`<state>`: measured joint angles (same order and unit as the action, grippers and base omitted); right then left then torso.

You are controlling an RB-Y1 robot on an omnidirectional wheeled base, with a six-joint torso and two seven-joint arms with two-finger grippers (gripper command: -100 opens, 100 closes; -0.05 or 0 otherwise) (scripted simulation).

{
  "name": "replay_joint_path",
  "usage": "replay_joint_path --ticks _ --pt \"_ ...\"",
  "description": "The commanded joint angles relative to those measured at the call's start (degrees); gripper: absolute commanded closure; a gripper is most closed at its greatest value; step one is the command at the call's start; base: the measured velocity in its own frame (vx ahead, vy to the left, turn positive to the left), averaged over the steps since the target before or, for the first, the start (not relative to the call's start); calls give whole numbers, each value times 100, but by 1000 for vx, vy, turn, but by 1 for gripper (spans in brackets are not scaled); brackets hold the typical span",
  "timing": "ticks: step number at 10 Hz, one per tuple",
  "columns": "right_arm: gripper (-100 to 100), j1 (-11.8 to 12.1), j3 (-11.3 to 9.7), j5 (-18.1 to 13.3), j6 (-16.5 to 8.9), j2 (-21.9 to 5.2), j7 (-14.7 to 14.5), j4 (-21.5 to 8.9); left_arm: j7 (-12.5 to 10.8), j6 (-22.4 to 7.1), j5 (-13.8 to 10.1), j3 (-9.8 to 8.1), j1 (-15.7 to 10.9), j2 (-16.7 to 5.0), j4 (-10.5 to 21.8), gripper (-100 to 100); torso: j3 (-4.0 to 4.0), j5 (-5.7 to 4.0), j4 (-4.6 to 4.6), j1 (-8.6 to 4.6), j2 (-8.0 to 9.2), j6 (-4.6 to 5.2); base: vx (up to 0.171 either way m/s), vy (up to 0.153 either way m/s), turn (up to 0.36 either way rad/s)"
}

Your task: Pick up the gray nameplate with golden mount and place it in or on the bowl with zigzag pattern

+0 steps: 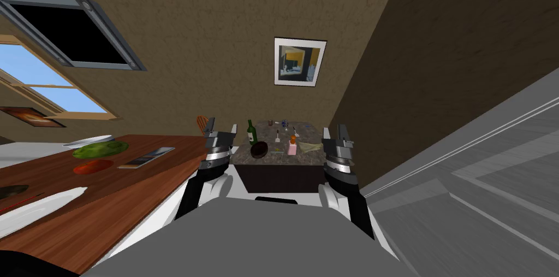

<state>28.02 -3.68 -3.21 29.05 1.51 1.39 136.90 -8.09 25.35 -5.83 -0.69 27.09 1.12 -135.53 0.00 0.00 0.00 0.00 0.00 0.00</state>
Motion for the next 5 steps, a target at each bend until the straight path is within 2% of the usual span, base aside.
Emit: replay_joint_path --ticks 1,5 --pt "0 0 0 0 0 0 0 0 -25 -68 -6 17 -45 -190 20 -100 0 0 0 0 0 0 -11 -6 -9" --pt "0 0 0 0 0 0 0 0 -172 -478 -52 126 -291 -706 132 -100 6 -2 2 -9 11 1 -31 -24 -21"
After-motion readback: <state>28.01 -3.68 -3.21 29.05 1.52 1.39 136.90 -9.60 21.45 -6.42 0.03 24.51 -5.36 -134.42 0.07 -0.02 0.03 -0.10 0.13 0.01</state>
